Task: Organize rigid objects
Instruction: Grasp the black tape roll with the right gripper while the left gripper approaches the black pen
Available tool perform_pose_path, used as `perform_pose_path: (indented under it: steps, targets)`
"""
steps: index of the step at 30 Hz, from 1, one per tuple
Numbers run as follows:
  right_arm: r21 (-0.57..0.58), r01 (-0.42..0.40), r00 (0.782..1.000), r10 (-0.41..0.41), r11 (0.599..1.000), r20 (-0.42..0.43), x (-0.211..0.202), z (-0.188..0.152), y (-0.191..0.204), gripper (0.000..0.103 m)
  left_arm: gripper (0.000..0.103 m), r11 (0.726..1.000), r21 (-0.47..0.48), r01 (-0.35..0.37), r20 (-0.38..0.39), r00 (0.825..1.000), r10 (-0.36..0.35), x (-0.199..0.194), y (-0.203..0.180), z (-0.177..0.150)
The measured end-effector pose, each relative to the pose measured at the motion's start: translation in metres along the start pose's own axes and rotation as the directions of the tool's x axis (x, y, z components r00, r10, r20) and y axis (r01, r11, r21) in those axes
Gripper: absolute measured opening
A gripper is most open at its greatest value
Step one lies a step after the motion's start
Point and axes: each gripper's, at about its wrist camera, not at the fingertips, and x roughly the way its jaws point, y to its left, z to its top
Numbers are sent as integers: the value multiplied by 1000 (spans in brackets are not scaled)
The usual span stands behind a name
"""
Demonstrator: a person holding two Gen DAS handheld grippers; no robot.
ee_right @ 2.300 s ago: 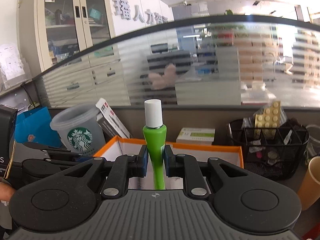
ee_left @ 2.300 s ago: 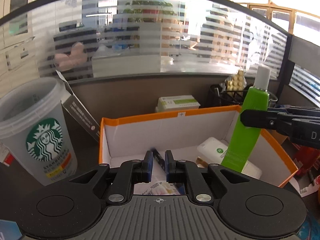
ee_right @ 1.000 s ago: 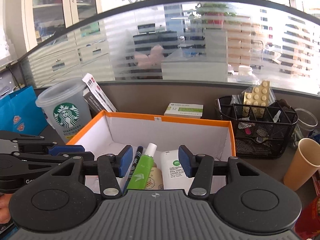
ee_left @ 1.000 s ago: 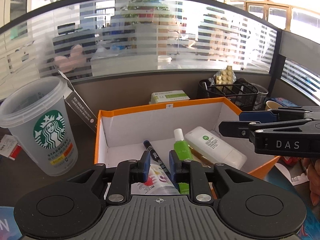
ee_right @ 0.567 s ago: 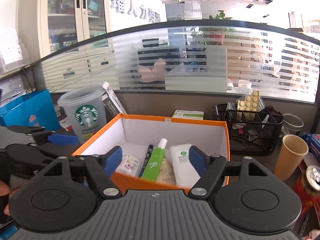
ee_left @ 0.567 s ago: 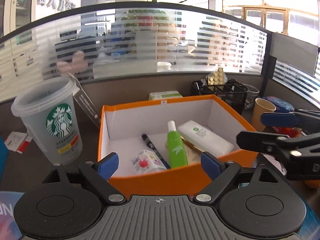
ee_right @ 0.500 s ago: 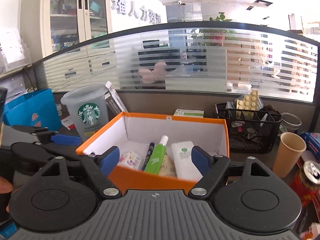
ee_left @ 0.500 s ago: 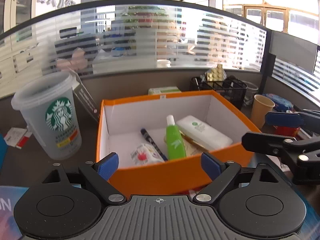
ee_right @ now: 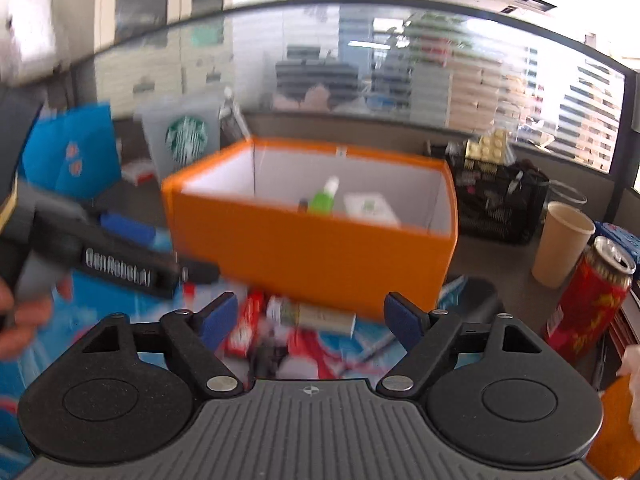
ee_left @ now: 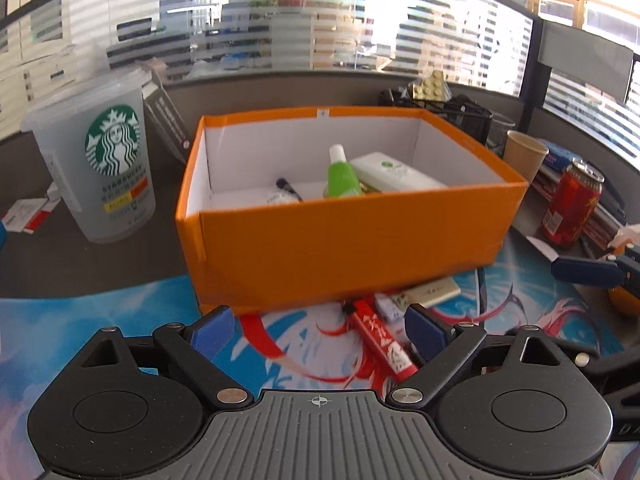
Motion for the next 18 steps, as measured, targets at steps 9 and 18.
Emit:
perform_pose_path:
  steps: [9,18]
  targets:
    - [7,-33,997,34,999,-75,14,-39,6,59,94,1000,-8,-11,-52,999,10,17,0,-14]
    - [79,-89,993,95,993,-74,13,-48,-11,41,94,1000,8,-1,-85,996,2,27,-12,-21]
